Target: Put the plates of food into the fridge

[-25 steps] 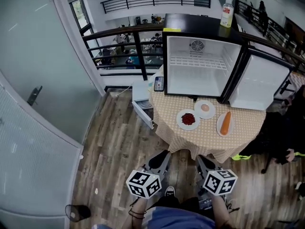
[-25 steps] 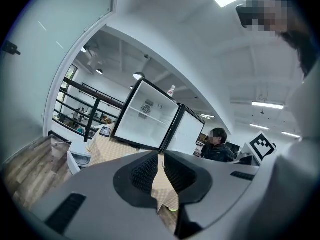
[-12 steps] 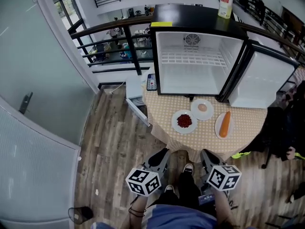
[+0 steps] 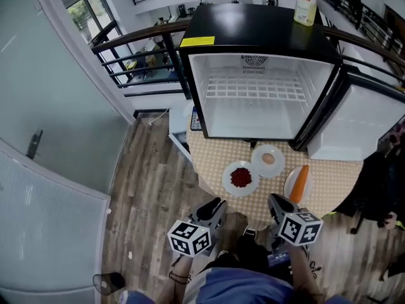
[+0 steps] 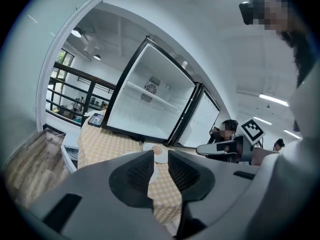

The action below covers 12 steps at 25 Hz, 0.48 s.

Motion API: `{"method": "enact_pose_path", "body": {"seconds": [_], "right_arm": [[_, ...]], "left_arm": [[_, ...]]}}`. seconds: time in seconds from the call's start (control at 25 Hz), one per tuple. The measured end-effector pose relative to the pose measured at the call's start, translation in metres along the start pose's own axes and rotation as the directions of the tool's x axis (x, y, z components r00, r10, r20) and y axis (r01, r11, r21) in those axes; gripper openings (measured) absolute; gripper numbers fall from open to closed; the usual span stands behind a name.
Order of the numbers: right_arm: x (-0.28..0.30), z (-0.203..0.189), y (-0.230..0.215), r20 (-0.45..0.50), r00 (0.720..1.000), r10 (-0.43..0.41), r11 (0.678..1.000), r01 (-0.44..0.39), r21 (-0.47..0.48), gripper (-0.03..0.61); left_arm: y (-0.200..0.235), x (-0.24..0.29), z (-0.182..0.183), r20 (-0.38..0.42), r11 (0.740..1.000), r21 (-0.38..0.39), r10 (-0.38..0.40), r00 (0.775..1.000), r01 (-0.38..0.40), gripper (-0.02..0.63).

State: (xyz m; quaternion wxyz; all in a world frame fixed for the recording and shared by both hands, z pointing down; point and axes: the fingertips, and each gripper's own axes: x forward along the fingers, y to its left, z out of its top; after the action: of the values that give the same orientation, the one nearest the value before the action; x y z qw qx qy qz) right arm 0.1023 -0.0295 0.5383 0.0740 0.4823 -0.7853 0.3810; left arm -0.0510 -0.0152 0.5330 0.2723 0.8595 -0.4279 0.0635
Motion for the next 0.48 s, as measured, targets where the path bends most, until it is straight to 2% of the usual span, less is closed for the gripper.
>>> {"method": "enact_pose_path", "body": {"seconds": [0.16, 0.48], "right_arm": [[0.012, 0.001, -0.015, -0.040, 0.999, 0.032, 0.999, -0.032, 0.002, 0.017], [0.036, -0.019, -0.033, -0.130, 0.990, 0.047, 0.999, -0.046, 0.011, 0.017]], "left_arm": [[0.006, 0.017, -0.007, -0.051, 1.000, 0.020, 0.010, 0.999, -0.009, 0.114], [0.024, 0.035, -0.022, -0.148, 0.998, 0.044, 0.043, 0.988, -0.036, 0.114]]}}
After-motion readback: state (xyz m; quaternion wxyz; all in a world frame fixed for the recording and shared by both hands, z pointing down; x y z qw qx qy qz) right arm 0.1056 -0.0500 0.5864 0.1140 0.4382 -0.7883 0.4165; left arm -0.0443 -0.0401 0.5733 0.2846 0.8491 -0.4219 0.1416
